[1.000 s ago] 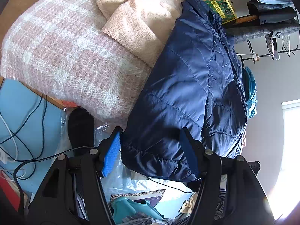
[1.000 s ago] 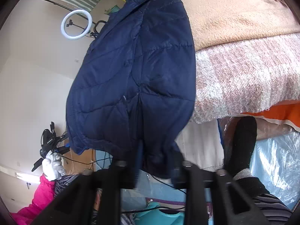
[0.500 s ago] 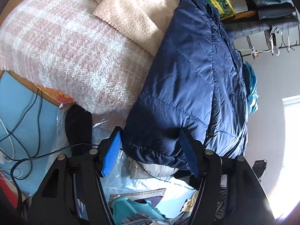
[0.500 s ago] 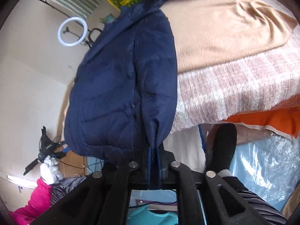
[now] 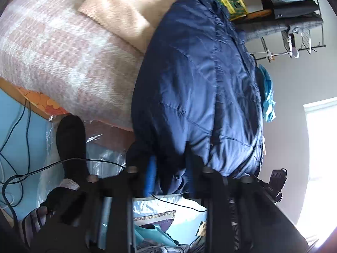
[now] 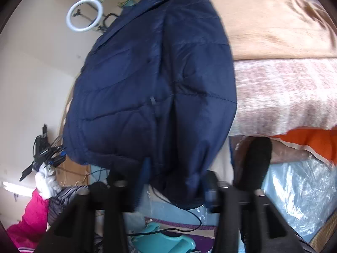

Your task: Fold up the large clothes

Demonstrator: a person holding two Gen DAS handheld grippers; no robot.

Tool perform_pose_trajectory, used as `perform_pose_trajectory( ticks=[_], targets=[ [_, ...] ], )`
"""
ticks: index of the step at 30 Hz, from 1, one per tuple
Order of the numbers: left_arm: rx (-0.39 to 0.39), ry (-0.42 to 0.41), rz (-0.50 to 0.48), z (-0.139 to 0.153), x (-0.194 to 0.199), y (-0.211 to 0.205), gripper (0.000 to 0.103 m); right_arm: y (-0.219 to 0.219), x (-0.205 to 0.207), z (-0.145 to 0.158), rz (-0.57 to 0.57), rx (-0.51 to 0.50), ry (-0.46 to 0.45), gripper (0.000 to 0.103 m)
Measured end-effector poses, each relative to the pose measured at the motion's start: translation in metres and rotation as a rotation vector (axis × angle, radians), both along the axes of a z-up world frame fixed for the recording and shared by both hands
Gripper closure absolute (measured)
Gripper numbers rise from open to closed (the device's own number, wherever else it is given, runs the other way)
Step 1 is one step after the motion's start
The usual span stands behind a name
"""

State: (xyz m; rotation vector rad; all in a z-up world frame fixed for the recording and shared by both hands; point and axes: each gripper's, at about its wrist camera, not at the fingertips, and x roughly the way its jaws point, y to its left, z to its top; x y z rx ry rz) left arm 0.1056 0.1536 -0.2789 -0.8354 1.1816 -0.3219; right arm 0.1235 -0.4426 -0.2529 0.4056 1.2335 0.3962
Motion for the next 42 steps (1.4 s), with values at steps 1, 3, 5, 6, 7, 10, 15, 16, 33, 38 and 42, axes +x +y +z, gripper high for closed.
perform_pose_trajectory(
  ticks=[1, 3, 5, 6, 7, 10, 15, 16, 33, 38, 42],
  targets=[
    [0.001, -0.015, -0.004, 0.006, -0.001, -0.001, 0.09, 0.0, -0.001, 0.004, 0.004, 0.011, -0.009, 0.088],
    [-0.007, -0.04, -0.009, 0.017, -0.002, -0.002, 0.093, -0.006, -0.004, 0.016, -0.01, 0.048, -0.035, 0.096],
    [-0.069, -0.08, 0.008, 0.032, -0.004, 0.0, 0.093, -0.013, -0.008, 0.03, -0.033, 0.083, -0.071, 0.101],
    [-0.075, -0.097, 0.016, 0.039, -0.003, 0.002, 0.094, -0.017, -0.009, 0.036, -0.045, 0.099, -0.088, 0.101],
    [-0.079, -0.116, 0.025, 0.047, -0.003, 0.002, 0.094, -0.02, -0.01, 0.043, -0.058, 0.116, -0.103, 0.101],
    [-0.128, -0.166, 0.054, 0.072, 0.002, 0.004, 0.094, -0.031, -0.012, 0.064, -0.108, 0.18, -0.152, 0.102],
    [-0.154, -0.235, 0.066, 0.109, 0.025, 0.001, 0.095, -0.035, -0.001, 0.096, -0.169, 0.261, -0.236, 0.102],
    [-0.152, -0.243, 0.068, 0.114, 0.03, 0.0, 0.095, -0.034, 0.001, 0.102, -0.173, 0.262, -0.252, 0.102],
    [-0.053, -0.298, 0.086, 0.159, 0.171, -0.022, 0.095, -0.02, 0.127, 0.166, -0.274, 0.084, -0.344, 0.102],
    [0.005, -0.312, 0.088, 0.162, 0.228, -0.024, 0.095, -0.015, 0.179, 0.17, -0.277, 0.031, -0.36, 0.102],
    [0.036, -0.3, 0.093, 0.151, 0.275, -0.027, 0.095, -0.011, 0.222, 0.17, -0.274, -0.012, -0.374, 0.102]
  ],
)
